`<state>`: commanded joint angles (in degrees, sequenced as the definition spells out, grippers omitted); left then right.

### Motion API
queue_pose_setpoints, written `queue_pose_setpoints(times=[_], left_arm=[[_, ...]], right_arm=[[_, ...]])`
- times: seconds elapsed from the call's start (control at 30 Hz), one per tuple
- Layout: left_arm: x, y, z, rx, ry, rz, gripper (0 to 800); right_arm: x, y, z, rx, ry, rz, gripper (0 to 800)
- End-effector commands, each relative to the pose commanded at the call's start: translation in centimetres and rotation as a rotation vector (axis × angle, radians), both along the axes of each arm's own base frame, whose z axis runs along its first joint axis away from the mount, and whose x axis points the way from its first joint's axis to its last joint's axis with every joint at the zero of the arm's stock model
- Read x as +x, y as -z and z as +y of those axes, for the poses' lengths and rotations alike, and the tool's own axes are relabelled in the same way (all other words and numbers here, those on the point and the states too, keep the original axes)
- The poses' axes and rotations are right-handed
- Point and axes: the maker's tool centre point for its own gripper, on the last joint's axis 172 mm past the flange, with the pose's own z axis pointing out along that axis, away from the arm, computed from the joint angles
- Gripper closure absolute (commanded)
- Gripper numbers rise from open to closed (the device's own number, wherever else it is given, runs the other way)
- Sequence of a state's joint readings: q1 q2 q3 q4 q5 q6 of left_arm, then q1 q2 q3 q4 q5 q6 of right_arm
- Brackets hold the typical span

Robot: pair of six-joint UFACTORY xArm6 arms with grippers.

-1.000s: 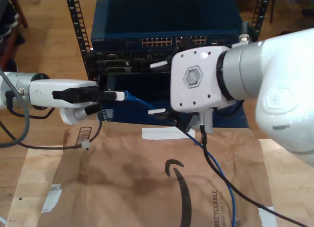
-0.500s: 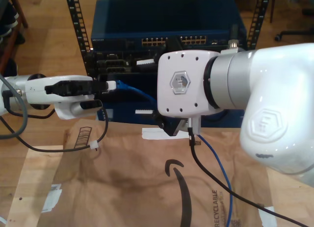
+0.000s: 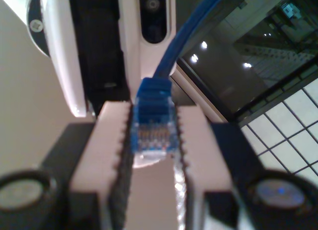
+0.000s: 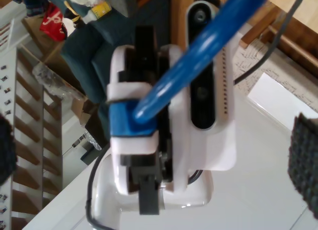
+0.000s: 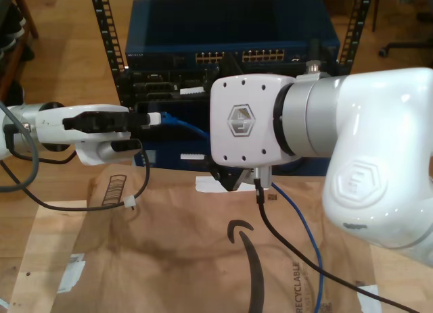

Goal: Grab the cable and plug it in

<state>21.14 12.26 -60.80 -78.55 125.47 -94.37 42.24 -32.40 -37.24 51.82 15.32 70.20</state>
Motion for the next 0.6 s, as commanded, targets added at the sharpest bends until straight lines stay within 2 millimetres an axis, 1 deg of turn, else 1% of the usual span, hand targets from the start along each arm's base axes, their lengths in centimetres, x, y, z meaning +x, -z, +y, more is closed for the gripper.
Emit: queue_pose_setpoints(times=[0.1,0.17,0.23,0.27,0.4,0.5,0.6], left_arm=[[-0.02,0.03,-0.01,-0.001,0.000,0.001,795],[-0.04,0.03,-0.07,-0.001,0.002,0.001,795],[-0.04,0.03,-0.07,-0.001,0.002,0.001,795],[-0.07,0.00,-0.06,-0.002,0.003,0.001,795],[-0.18,0.00,-0.07,-0.003,0.006,0.003,795],[-0.25,0.01,-0.13,-0.005,0.009,0.004,794],[-0.68,-0.15,-0.48,-0.012,0.026,0.004,792]], right_arm=[[0.16,0.05,-0.14,0.000,0.010,-0.008,140],[0.17,0.24,-0.15,-0.002,0.012,-0.008,163],[0.17,0.40,-0.20,-0.005,0.012,-0.008,226],[0.17,0.40,-0.20,-0.005,0.012,-0.008,236],[0.12,0.40,-0.14,-0.005,0.011,-0.008,260],[0.14,0.31,-0.13,-0.004,0.011,-0.009,260],[-0.35,0.40,0.37,-0.005,-0.003,-0.008,260]])
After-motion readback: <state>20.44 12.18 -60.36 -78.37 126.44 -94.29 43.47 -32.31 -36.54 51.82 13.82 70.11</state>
